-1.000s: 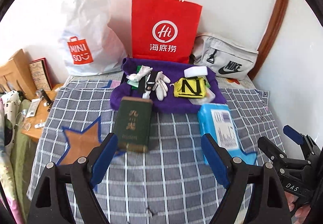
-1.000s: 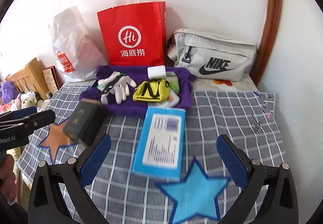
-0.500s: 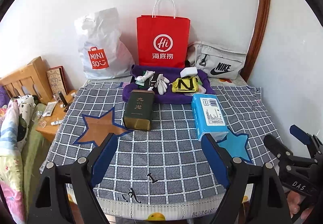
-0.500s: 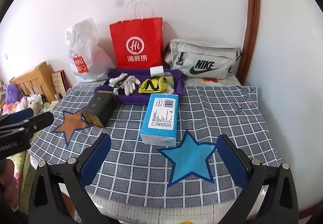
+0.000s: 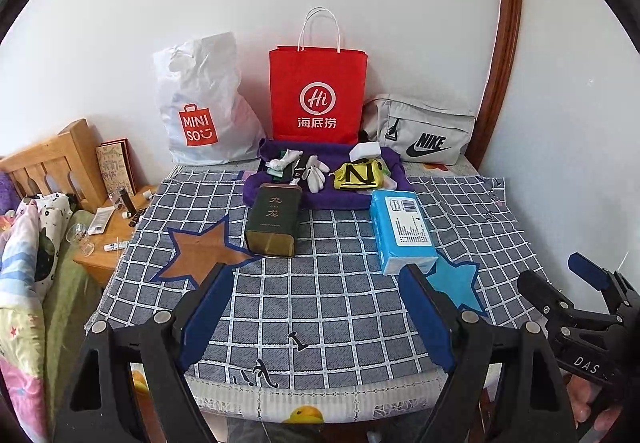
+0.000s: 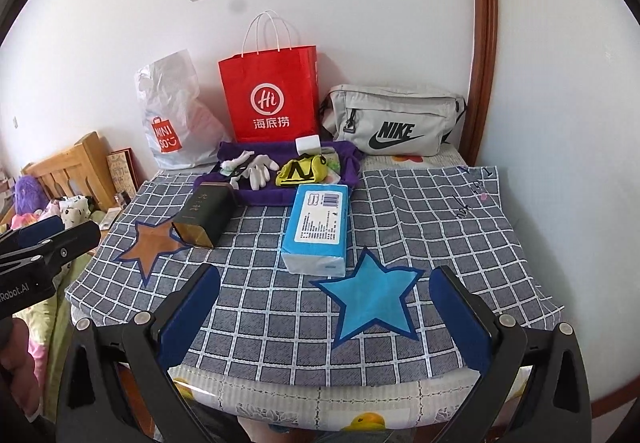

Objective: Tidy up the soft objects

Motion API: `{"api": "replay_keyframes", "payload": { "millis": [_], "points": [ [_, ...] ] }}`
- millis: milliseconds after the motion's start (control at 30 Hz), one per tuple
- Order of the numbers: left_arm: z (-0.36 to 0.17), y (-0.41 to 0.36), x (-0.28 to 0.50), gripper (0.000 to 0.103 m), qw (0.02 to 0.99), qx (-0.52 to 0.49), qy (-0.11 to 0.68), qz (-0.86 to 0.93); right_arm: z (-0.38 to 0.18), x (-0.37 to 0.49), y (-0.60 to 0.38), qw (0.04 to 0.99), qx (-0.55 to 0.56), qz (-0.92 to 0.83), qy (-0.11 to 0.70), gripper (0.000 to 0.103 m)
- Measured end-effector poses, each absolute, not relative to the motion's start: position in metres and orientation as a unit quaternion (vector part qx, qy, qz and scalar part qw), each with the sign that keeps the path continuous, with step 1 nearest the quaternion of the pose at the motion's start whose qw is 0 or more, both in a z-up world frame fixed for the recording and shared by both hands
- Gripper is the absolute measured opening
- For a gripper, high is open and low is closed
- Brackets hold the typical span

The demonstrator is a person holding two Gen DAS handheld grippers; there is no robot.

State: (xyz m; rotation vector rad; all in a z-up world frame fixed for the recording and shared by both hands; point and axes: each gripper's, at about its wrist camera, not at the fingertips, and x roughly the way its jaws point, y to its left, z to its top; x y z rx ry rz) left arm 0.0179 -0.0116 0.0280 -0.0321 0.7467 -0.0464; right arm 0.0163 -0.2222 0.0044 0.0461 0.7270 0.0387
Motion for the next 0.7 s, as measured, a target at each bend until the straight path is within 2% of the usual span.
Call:
{"api": "replay_keyframes", "payload": {
  "millis": [700],
  "points": [
    [0.0253, -0.0063, 0.0137, 0.084, 0.930, -0.020, 0.366, -0.018, 0.0047, 0.0106, -0.2182, 0.935, 0.021, 0.020, 0.353, 0.103]
  ]
}}
